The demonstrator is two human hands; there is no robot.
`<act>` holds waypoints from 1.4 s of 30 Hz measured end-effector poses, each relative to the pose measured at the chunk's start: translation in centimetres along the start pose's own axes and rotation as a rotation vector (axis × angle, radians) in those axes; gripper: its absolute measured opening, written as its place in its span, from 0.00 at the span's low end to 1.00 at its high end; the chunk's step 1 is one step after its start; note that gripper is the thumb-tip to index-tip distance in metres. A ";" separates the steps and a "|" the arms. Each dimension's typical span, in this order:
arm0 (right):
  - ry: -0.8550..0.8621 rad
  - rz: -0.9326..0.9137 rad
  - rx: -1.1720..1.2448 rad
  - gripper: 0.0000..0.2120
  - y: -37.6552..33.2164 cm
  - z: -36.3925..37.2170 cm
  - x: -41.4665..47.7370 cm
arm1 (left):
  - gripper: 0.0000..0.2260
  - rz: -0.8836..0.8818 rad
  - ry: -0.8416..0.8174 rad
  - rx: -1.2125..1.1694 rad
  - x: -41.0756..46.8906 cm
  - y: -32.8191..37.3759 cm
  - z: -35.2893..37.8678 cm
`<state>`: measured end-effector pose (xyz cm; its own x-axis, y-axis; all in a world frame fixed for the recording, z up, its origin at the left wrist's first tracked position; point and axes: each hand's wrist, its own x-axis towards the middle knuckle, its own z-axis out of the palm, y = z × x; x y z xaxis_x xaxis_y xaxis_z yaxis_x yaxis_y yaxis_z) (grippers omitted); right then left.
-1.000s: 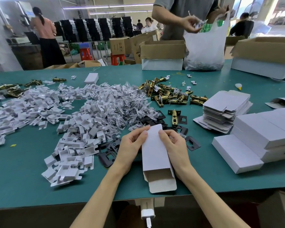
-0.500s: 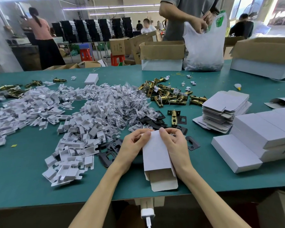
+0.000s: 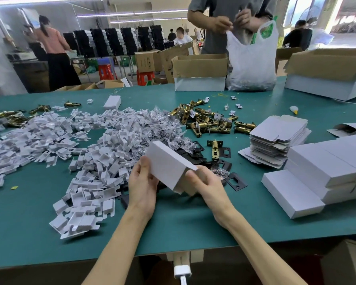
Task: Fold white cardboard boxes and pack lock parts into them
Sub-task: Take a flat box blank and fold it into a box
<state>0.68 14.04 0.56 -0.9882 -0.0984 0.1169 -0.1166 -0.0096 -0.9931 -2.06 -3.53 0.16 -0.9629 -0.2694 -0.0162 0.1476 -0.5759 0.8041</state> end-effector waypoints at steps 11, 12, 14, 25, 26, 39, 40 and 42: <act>0.346 0.066 0.461 0.26 0.5 -0.7 0.5 | 0.21 0.058 -0.228 0.200 -1.0 -0.5 0.7; 0.357 0.070 0.494 0.31 0.4 -0.6 0.6 | 0.21 0.068 -0.245 0.220 -1.1 -0.6 0.7; 0.350 0.067 0.540 0.37 0.3 -0.6 0.7 | 0.19 0.078 -0.275 0.259 -1.2 -0.8 0.8; 0.294 0.055 0.732 0.27 0.4 -0.8 0.9 | 0.16 0.062 -0.303 0.338 -1.5 -0.9 1.0; 0.310 0.049 0.740 0.27 0.4 -0.8 0.9 | 0.16 0.035 -0.324 0.334 -1.5 -0.9 1.0; 0.286 -0.005 0.469 0.31 0.7 -0.6 0.6 | 0.05 -0.106 -0.219 0.260 -1.0 -0.8 0.7; 0.289 0.001 0.453 0.30 0.7 -0.5 0.6 | 0.04 -0.091 -0.220 0.268 -0.9 -0.9 0.6; 0.307 0.010 0.442 0.28 0.7 -0.6 0.6 | 0.04 -0.064 -0.204 0.281 -0.7 -1.0 0.4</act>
<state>-0.01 14.54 -0.07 -0.9803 0.1938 0.0369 -0.1195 -0.4345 -0.8927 -1.59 -2.40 -0.40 -0.9977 -0.0640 0.0243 0.0449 -0.3440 0.9379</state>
